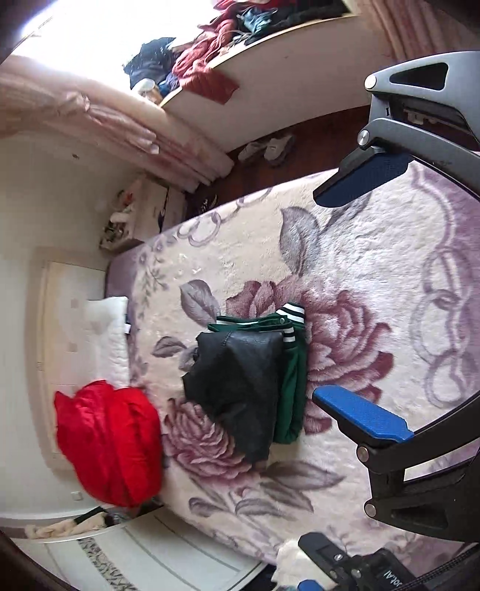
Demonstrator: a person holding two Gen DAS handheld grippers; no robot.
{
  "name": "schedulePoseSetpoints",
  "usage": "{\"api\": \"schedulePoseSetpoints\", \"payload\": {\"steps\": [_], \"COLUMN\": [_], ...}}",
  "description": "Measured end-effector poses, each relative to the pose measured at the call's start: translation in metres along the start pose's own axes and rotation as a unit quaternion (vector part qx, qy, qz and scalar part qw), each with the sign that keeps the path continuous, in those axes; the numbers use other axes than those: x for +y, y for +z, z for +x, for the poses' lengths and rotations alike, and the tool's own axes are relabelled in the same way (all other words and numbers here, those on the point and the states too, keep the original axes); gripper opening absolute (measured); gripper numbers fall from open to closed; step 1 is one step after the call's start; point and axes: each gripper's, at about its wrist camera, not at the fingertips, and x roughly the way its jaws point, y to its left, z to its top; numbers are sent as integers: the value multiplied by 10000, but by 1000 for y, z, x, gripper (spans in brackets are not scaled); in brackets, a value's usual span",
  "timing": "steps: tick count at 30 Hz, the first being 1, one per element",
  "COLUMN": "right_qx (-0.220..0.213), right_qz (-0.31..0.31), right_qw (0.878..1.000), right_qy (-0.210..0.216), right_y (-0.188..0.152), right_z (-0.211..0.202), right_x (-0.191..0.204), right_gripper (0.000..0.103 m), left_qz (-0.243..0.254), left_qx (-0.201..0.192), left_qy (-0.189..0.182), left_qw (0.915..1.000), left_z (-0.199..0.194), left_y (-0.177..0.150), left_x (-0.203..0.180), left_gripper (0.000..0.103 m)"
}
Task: Fold large clothes
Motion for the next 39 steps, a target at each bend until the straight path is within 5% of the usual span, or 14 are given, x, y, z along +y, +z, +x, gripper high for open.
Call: {"api": "schedulePoseSetpoints", "payload": {"steps": [10, 18, 26, 39], "right_qx": [-724, -1101, -1344, -1526], "right_qz": [55, 24, 25, 155], "right_qw": [9974, 9939, 9909, 9879], "right_qy": [-40, 108, 102, 242], "right_y": [-29, -64, -85, -96], "right_z": [-191, -292, -339, -360], "right_x": [-46, -67, -74, -88], "right_gripper": [98, 98, 102, 103], "left_qz": [17, 146, 161, 152], "left_qx": [-591, -901, -1085, -1248], "left_qy": [192, 91, 80, 198], "left_qw": [9981, 9958, 9939, 9919], "left_z": [-142, -204, -227, -235], "left_y": [-17, -32, -40, -48], "left_x": [-5, -18, -24, -29], "left_gripper": [100, 100, 100, 102]}}
